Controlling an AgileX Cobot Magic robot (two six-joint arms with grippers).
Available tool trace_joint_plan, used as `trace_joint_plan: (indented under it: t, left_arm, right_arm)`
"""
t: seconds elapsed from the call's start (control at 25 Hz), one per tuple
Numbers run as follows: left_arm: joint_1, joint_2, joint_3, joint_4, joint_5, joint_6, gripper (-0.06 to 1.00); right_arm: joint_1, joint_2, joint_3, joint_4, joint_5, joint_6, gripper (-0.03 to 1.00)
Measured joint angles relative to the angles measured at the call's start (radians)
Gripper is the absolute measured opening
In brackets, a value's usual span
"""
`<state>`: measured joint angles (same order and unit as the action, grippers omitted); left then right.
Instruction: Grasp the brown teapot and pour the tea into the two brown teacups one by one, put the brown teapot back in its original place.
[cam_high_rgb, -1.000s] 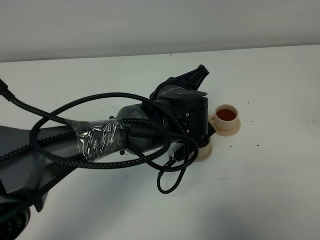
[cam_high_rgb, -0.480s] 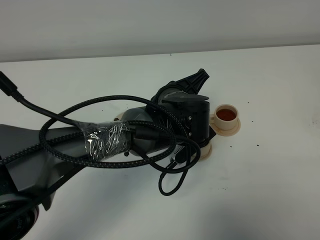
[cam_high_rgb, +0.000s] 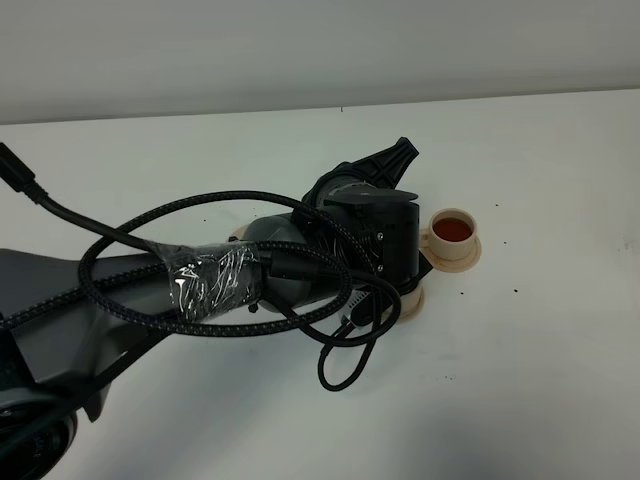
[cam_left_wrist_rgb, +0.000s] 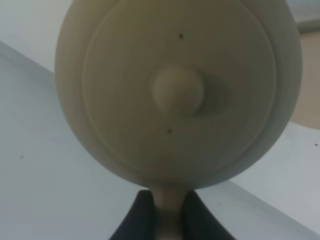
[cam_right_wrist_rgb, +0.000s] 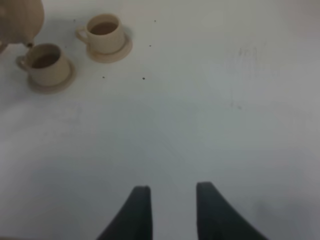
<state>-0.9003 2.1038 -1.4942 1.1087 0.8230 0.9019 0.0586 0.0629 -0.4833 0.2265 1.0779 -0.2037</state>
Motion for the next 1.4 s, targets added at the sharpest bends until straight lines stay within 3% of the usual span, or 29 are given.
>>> trace_joint_plan:
  t: [1.4]
  left_arm:
    - [0.0,0.0,0.0,0.0,-0.001,-0.05,0.12]
  right_arm:
    - [0.0,0.0,0.0,0.0,0.0,0.0,0.24]
